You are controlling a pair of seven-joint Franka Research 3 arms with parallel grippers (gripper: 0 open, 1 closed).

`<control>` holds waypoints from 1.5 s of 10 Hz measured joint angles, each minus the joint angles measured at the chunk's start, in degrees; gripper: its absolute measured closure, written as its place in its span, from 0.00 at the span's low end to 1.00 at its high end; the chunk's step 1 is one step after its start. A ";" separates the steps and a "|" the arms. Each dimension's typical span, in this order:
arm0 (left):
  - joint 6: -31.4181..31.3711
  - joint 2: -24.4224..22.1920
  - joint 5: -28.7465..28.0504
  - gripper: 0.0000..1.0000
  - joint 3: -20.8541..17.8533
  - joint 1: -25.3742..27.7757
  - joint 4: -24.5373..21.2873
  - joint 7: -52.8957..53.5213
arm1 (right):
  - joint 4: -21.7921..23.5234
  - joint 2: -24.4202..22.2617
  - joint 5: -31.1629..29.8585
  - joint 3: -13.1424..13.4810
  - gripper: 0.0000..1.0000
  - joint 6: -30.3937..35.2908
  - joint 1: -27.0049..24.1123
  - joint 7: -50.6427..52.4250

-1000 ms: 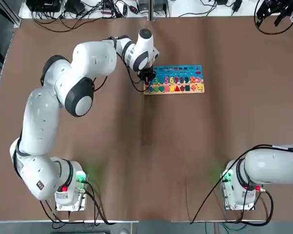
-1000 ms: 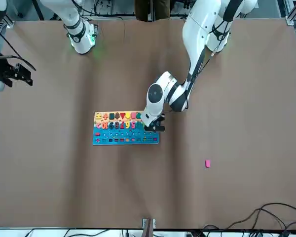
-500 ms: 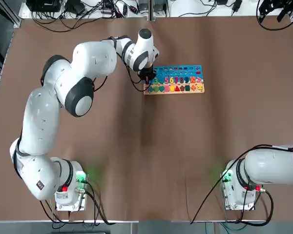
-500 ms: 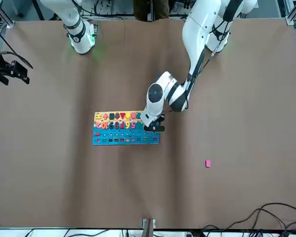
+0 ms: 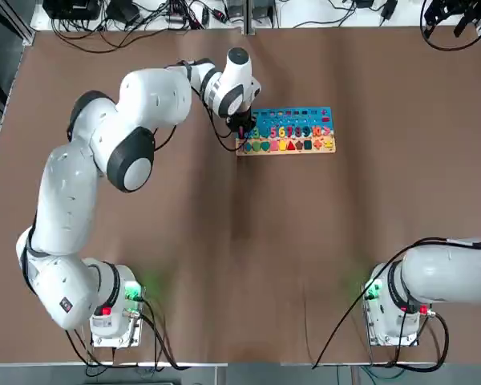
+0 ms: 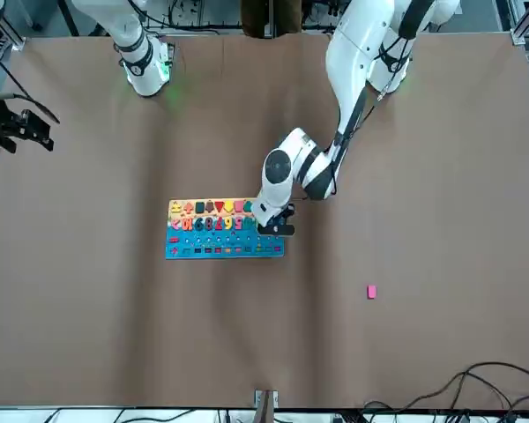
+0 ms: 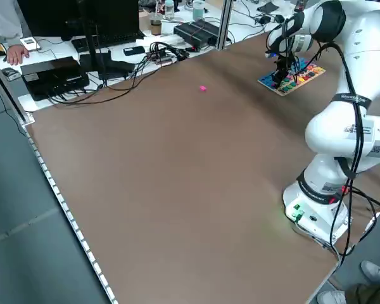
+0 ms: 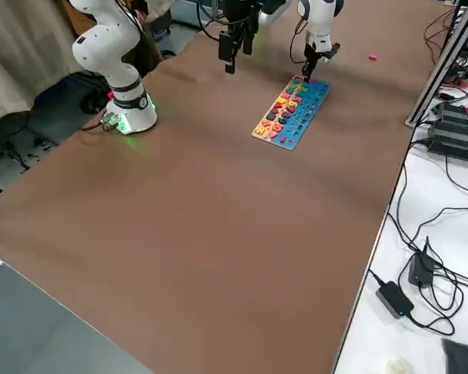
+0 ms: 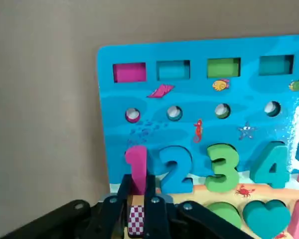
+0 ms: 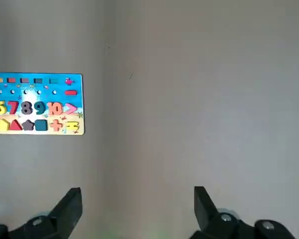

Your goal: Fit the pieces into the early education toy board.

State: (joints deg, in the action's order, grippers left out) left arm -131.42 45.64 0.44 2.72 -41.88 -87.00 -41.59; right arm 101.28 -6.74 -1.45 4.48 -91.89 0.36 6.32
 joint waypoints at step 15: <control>0.00 0.02 0.00 0.78 0.00 -0.01 -0.01 -0.07 | 0.00 0.35 0.00 -0.03 0.01 0.00 0.00 0.00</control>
State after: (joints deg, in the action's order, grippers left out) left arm -131.42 45.65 0.44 2.72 -41.88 -87.01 -41.66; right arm 101.28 -6.39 -1.45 4.44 -91.89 0.36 6.31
